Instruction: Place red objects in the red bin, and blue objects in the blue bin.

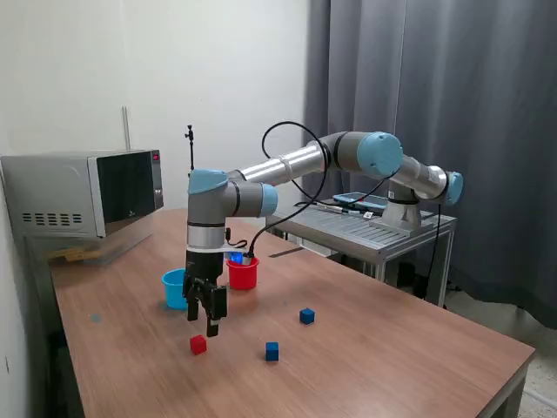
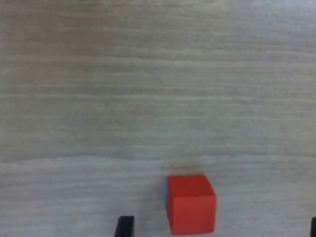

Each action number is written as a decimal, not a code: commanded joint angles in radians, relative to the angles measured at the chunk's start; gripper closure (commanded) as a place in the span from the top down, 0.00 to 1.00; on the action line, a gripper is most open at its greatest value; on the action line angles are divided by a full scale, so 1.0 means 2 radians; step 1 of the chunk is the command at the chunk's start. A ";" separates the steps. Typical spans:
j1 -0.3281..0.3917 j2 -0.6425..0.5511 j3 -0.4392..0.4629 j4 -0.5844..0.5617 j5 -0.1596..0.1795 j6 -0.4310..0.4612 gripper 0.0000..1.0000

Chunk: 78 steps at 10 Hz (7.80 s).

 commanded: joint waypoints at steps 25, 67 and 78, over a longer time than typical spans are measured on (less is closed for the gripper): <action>0.008 0.026 -0.020 -0.012 -0.032 -0.002 1.00; 0.003 -0.125 0.139 -0.011 -0.086 -0.002 0.00; -0.100 -0.345 0.519 -0.047 -0.106 0.060 0.00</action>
